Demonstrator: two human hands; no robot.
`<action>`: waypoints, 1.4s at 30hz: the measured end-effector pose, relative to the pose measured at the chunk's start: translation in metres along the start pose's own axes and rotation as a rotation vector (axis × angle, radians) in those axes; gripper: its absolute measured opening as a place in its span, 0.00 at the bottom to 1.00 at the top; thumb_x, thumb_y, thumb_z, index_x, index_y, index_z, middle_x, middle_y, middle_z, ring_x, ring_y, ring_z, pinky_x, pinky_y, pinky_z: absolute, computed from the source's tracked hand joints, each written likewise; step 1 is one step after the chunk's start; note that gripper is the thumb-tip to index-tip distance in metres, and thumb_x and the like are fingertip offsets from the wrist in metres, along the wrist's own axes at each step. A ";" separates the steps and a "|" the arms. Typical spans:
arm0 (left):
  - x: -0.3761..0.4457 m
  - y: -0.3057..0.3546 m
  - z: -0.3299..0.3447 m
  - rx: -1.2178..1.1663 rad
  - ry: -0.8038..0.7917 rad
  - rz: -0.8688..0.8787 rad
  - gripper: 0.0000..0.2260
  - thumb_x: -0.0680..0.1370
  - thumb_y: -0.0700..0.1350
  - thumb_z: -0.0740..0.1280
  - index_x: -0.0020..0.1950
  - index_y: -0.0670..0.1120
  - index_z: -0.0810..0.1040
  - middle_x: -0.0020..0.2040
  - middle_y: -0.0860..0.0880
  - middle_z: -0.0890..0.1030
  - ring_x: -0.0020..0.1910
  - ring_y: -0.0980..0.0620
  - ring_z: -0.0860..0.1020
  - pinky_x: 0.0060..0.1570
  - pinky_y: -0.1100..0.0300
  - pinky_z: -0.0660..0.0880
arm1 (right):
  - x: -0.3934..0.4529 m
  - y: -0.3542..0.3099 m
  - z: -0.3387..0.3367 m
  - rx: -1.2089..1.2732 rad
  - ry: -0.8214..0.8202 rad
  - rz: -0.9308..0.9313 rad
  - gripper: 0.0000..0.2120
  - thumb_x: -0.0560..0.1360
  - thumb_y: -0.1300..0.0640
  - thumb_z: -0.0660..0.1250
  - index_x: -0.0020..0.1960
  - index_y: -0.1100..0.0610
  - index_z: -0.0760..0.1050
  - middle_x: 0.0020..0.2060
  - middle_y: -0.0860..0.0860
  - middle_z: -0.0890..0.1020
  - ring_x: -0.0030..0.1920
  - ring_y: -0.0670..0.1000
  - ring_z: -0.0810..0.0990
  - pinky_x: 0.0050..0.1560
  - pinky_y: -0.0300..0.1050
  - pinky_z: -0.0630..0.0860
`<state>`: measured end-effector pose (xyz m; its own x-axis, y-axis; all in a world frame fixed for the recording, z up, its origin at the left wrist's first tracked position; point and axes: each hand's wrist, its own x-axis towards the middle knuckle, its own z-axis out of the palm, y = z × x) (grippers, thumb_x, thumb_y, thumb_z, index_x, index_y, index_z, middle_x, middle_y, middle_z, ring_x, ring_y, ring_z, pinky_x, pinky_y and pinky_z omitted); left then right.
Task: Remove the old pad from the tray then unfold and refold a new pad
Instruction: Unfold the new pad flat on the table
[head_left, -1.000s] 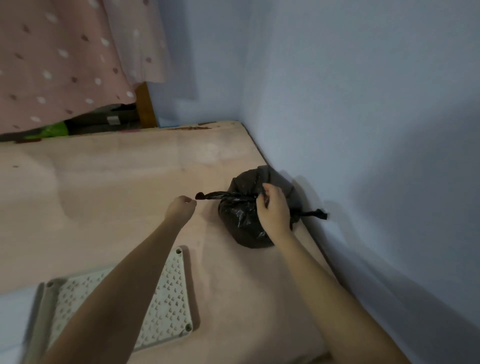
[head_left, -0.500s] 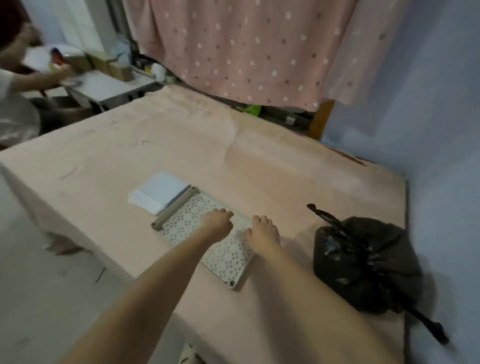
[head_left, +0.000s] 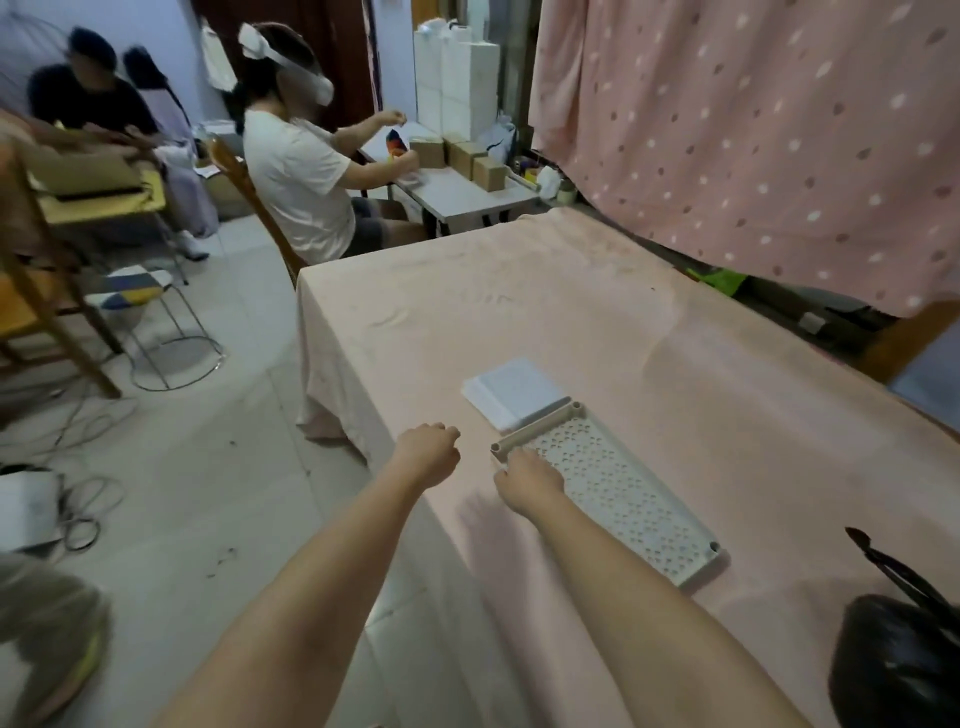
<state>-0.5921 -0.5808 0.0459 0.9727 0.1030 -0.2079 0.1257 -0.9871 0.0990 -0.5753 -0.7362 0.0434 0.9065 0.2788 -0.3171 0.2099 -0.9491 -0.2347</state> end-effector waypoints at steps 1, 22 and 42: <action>0.001 -0.011 0.001 -0.007 0.000 -0.004 0.17 0.80 0.45 0.54 0.68 0.45 0.69 0.65 0.44 0.73 0.63 0.44 0.71 0.58 0.53 0.69 | 0.005 -0.009 0.003 0.004 -0.016 0.011 0.19 0.79 0.54 0.54 0.67 0.59 0.67 0.63 0.57 0.74 0.59 0.58 0.75 0.51 0.48 0.72; 0.153 -0.073 -0.001 -0.029 -0.127 0.229 0.14 0.79 0.42 0.55 0.61 0.43 0.74 0.59 0.44 0.75 0.59 0.44 0.74 0.54 0.56 0.71 | 0.138 -0.053 -0.012 0.276 0.078 0.358 0.06 0.78 0.56 0.55 0.47 0.59 0.65 0.47 0.56 0.76 0.46 0.56 0.74 0.41 0.44 0.67; 0.294 -0.014 0.015 -0.357 -0.333 0.131 0.18 0.78 0.46 0.61 0.63 0.37 0.66 0.62 0.38 0.71 0.62 0.37 0.72 0.57 0.50 0.69 | 0.243 -0.034 0.000 0.489 0.273 1.057 0.29 0.75 0.55 0.66 0.69 0.67 0.57 0.67 0.63 0.62 0.65 0.62 0.68 0.59 0.52 0.72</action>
<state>-0.3110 -0.5386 -0.0308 0.8770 -0.1210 -0.4650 0.1225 -0.8795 0.4598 -0.3623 -0.6357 -0.0260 0.6066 -0.7027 -0.3718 -0.7943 -0.5171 -0.3187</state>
